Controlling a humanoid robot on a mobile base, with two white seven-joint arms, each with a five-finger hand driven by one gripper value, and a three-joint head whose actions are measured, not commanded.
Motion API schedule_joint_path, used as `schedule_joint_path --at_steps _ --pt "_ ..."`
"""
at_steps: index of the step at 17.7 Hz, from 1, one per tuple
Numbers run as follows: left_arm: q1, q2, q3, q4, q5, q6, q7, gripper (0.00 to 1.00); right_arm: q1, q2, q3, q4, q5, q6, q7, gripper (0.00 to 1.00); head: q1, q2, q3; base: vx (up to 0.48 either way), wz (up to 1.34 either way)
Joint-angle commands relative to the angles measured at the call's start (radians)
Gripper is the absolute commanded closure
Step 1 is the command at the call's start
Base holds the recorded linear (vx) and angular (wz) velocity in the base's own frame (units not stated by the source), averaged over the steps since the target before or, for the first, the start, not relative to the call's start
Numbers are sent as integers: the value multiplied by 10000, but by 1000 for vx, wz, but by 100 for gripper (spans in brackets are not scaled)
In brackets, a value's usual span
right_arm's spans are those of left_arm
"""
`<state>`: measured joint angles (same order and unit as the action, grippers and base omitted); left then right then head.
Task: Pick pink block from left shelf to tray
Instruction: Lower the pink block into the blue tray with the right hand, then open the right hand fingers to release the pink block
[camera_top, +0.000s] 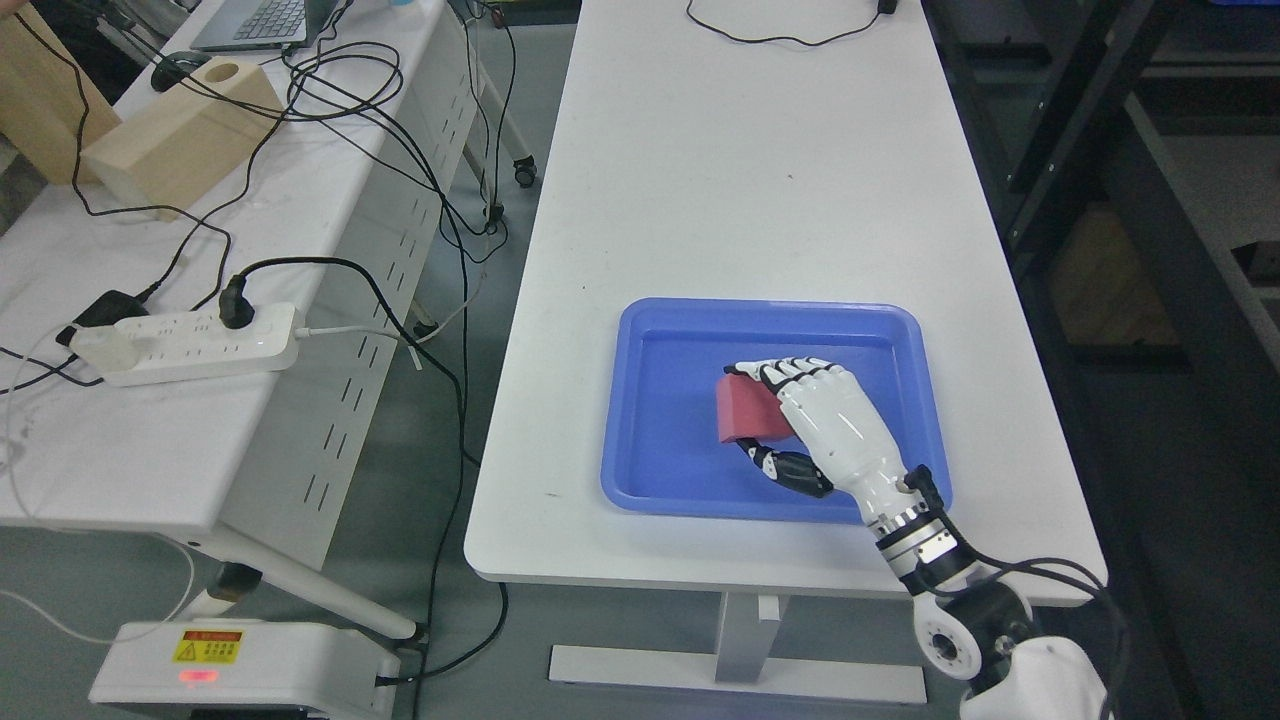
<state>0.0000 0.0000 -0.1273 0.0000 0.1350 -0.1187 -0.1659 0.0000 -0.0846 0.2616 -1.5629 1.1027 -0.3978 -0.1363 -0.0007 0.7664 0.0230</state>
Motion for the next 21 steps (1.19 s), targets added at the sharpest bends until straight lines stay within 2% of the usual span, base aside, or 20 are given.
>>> schedule_joint_path --at_steps 1,3,6,8,11,19,21 --pt "199 175 0 -175 0 5 3 0 276 18 375 44 18 5 74 90 0 0 0 49 0" --pt "199 175 0 -175 0 5 3 0 276 33 345 44 -13 20 59 87 0 0 0 40 0" --pt "199 175 0 -175 0 5 3 0 276 18 344 59 -638 754 28 67 0 0 0 32 0" --pt "199 175 0 -175 0 5 3 0 276 2 344 59 -811 818 43 58 0 0 0 15 0" --pt "199 175 0 -175 0 5 3 0 352 -13 344 75 -826 833 59 52 0 0 0 0 0" --pt "199 175 0 -175 0 5 3 0 491 18 360 75 -826 833 59 44 0 1 0 0 0" --pt "199 175 0 -175 0 5 3 0 491 33 345 75 -857 833 59 38 0 1 0 0 0"
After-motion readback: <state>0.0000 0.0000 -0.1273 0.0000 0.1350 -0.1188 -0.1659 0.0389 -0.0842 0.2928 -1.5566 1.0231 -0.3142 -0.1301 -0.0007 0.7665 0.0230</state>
